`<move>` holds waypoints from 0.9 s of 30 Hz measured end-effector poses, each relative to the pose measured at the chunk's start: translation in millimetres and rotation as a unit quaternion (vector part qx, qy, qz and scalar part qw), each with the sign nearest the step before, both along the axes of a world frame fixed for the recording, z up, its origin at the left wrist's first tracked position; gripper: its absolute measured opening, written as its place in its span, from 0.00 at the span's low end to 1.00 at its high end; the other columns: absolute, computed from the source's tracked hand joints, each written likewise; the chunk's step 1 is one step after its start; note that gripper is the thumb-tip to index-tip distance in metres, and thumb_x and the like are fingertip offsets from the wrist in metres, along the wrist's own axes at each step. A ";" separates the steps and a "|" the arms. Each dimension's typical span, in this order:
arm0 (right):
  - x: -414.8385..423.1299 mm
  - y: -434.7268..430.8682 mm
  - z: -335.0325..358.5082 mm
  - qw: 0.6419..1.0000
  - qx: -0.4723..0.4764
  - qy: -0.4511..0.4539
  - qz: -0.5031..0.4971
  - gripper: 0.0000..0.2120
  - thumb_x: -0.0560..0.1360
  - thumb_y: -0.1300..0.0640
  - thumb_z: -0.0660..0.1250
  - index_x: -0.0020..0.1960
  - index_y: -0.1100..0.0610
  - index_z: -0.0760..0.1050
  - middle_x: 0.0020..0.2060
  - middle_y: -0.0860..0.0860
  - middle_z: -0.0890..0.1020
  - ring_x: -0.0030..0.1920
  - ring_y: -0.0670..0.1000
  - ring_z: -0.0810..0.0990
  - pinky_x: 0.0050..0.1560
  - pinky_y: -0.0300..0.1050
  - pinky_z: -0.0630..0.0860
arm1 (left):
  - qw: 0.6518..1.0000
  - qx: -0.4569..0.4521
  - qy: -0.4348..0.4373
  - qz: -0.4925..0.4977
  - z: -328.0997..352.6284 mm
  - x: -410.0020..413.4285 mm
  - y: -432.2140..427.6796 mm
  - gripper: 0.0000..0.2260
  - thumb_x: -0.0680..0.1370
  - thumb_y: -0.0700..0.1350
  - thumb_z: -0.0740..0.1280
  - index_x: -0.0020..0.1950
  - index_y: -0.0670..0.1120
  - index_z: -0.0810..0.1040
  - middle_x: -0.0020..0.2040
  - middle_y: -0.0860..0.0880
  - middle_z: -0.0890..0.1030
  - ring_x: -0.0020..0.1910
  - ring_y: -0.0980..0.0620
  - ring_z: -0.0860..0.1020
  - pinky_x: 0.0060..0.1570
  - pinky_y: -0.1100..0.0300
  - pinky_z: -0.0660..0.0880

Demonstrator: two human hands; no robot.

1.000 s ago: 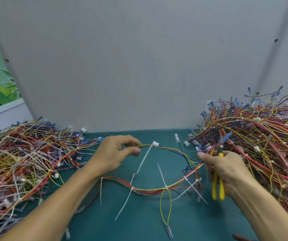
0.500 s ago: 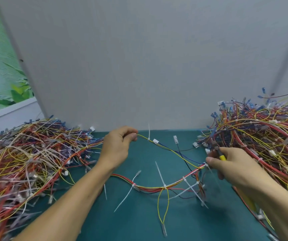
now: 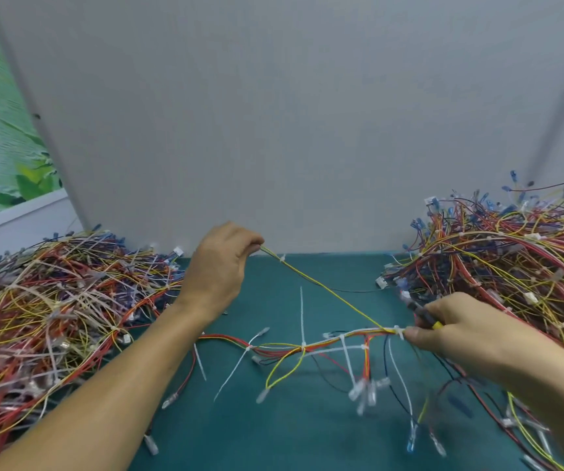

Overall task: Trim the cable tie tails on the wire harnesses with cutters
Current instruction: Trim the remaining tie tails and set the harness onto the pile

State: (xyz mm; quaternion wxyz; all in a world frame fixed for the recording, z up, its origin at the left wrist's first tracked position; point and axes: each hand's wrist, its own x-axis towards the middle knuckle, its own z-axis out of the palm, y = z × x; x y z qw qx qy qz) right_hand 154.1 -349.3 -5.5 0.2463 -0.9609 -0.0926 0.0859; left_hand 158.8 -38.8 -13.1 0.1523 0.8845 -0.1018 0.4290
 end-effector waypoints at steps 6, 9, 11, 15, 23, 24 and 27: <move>5.2 22.4 -38.4 0.981 -0.176 -0.054 -0.058 0.13 0.77 0.45 0.59 0.55 0.51 0.73 0.55 0.53 0.78 0.55 0.59 0.78 0.46 0.48 0.70 | 0.976 0.114 0.133 0.128 -44.0 36.0 -17.7 0.07 0.79 0.45 0.64 0.52 0.52 0.81 0.48 0.52 0.81 0.54 0.47 0.74 0.52 0.54 0.61; 10.0 25.7 -55.7 0.977 -0.198 -0.049 -0.063 0.10 0.76 0.48 0.58 0.54 0.51 0.71 0.56 0.53 0.77 0.56 0.58 0.78 0.45 0.47 0.67 | 0.949 0.144 0.219 0.174 -68.3 46.5 -19.6 0.08 0.80 0.46 0.61 0.56 0.56 0.78 0.53 0.54 0.79 0.58 0.49 0.70 0.60 0.53 0.58; 12.6 25.6 -62.9 0.974 -0.207 -0.061 -0.066 0.07 0.76 0.49 0.59 0.51 0.51 0.70 0.53 0.52 0.78 0.55 0.58 0.78 0.44 0.46 0.67 | 0.931 0.150 0.285 0.171 -79.4 48.0 -20.7 0.09 0.80 0.47 0.61 0.57 0.57 0.78 0.60 0.54 0.77 0.63 0.48 0.68 0.68 0.47 0.53; 18.3 20.6 -66.6 0.974 -0.207 -0.066 -0.060 0.09 0.77 0.46 0.60 0.50 0.51 0.70 0.51 0.52 0.77 0.54 0.58 0.78 0.44 0.47 0.67 | 0.942 0.101 0.291 0.134 -81.3 37.2 -13.7 0.15 0.79 0.46 0.63 0.66 0.55 0.75 0.71 0.52 0.68 0.71 0.49 0.62 0.71 0.48 0.53; 22.3 13.8 -55.5 0.979 -0.100 -0.173 -0.028 0.04 0.74 0.54 0.63 0.43 0.53 0.70 0.42 0.50 0.73 0.44 0.57 0.74 0.40 0.49 0.71 | 0.905 0.093 0.415 0.024 -58.0 -28.4 26.9 0.14 0.79 0.42 0.63 0.64 0.51 0.76 0.60 0.52 0.77 0.62 0.51 0.74 0.62 0.58 0.68; 22.3 16.4 -57.5 0.981 -0.085 -0.175 -0.002 0.04 0.74 0.54 0.64 0.43 0.53 0.71 0.44 0.50 0.73 0.45 0.56 0.75 0.42 0.50 0.73 | 0.892 0.116 0.436 0.019 -62.1 -34.8 29.8 0.14 0.79 0.43 0.64 0.65 0.52 0.76 0.60 0.53 0.76 0.62 0.53 0.73 0.62 0.59 0.67; 20.9 23.1 -68.0 0.984 -0.075 -0.157 0.040 0.03 0.75 0.55 0.64 0.43 0.54 0.73 0.45 0.49 0.73 0.47 0.56 0.76 0.45 0.50 0.74 | 0.887 0.150 0.434 0.039 -67.8 -48.9 36.4 0.14 0.79 0.46 0.65 0.64 0.56 0.76 0.59 0.56 0.75 0.61 0.56 0.72 0.61 0.58 0.68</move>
